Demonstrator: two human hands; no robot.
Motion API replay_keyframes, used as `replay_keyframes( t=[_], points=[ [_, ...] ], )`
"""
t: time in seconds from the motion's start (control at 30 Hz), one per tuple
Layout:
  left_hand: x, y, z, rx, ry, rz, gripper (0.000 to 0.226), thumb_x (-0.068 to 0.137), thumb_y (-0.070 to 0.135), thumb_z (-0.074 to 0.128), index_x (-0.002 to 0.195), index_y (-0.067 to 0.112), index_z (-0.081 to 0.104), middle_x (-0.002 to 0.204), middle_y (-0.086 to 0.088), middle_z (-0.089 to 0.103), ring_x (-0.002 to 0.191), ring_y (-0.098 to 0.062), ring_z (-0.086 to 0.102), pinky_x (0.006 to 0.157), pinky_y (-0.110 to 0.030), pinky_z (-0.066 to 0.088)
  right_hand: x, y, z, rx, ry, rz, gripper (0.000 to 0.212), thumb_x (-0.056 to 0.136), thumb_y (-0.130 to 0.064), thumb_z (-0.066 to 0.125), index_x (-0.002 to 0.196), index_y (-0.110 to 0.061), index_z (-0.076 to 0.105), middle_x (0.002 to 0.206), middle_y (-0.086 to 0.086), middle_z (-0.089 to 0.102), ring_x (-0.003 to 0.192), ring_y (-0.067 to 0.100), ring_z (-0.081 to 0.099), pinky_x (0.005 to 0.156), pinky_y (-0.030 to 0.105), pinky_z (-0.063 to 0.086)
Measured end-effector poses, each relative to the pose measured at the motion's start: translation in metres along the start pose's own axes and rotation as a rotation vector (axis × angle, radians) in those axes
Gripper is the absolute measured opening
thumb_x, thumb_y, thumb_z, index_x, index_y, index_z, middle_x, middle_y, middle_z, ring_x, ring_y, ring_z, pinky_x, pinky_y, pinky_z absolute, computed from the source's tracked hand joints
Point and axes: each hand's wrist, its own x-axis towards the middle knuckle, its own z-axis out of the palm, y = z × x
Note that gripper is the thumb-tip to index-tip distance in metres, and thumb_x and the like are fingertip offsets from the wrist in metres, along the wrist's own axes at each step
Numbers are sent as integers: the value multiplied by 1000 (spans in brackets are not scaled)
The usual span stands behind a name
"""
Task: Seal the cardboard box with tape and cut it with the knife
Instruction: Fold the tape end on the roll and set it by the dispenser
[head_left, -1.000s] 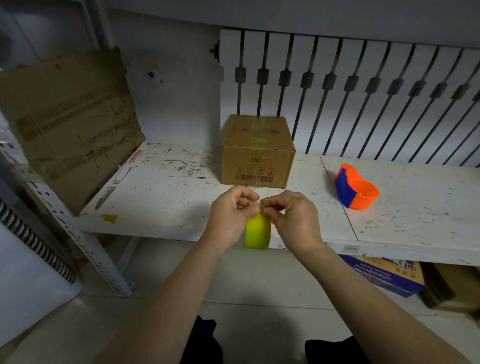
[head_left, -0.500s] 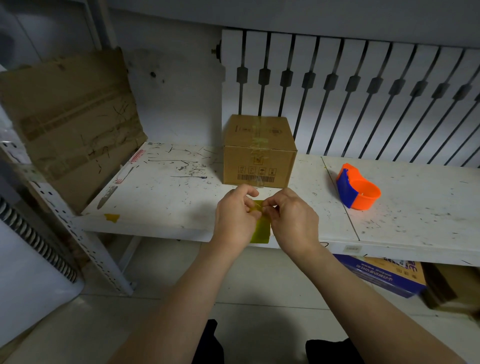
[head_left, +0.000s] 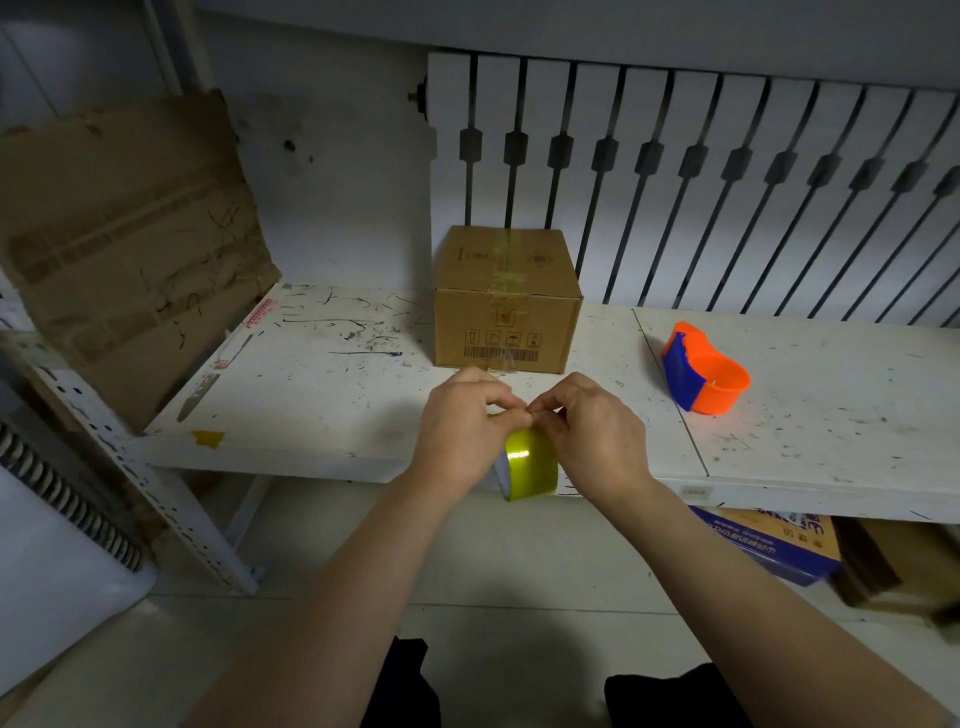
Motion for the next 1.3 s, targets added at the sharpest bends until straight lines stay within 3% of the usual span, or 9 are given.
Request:
replay_keyframes(
  t=[0.1,0.27,0.43,0.57,0.73,0.83,0.97,1.13,1.3],
  points=[
    [0,2,2,-72,4,-89,11,71,16,76,81,10,77,108,-5,67,99,-16,61,87,-23,44,3,4,-1,43,-13,23,14,87,-31,60,88,-24,71,102,-6,64,88,16,62,71,30,47],
    [-1,6,6,-173,-17,-234,15,71,21,76,84,14,77,124,-8,64,112,-17,58,101,-38,44,7,7,0,328,-32,111,10,83,-19,68,82,-11,73,83,-6,57,80,18,60,81,41,55],
    [0,1,10,-331,68,-375,14,60,24,83,67,21,71,115,-9,69,98,-23,67,91,-46,53,9,9,1,444,-65,161,5,84,-12,66,82,-10,71,80,-5,57,84,20,60,86,41,55],
    [-1,-2,15,-385,68,-426,13,73,32,74,77,23,65,94,-9,71,88,-26,68,83,-48,57,11,12,2,493,-51,199,7,85,-12,65,83,-9,71,90,3,63,87,21,62,88,41,55],
    [-1,-5,20,-536,-124,-573,48,73,22,76,113,12,52,110,-12,60,102,-29,62,90,-45,53,10,16,1,502,-38,194,9,84,-12,66,83,-6,72,86,5,63,83,19,61,85,40,55],
    [1,-2,25,-588,-52,-567,36,74,11,74,105,13,56,101,-11,60,94,-28,61,90,-44,51,11,19,3,548,-28,180,6,81,-9,68,87,-11,69,79,2,60,77,17,59,83,39,55],
    [4,0,33,-665,-30,-619,18,75,8,70,87,17,60,99,-11,65,92,-28,62,84,-42,51,15,23,4,716,17,322,37,77,-3,70,101,-24,51,80,3,54,72,15,55,76,37,53],
    [11,4,47,-759,24,-673,15,78,6,64,77,20,59,105,-15,64,90,-28,59,77,-38,49,20,31,7,907,68,422,29,83,-3,62,104,-17,48,79,1,54,85,24,58,82,43,53],
    [19,8,62,-875,131,-640,21,81,0,57,73,19,58,97,-14,61,84,-26,57,73,-34,47,19,44,9,906,23,432,16,78,-19,71,77,-14,56,79,8,60,80,25,60,77,41,50]
  ],
)
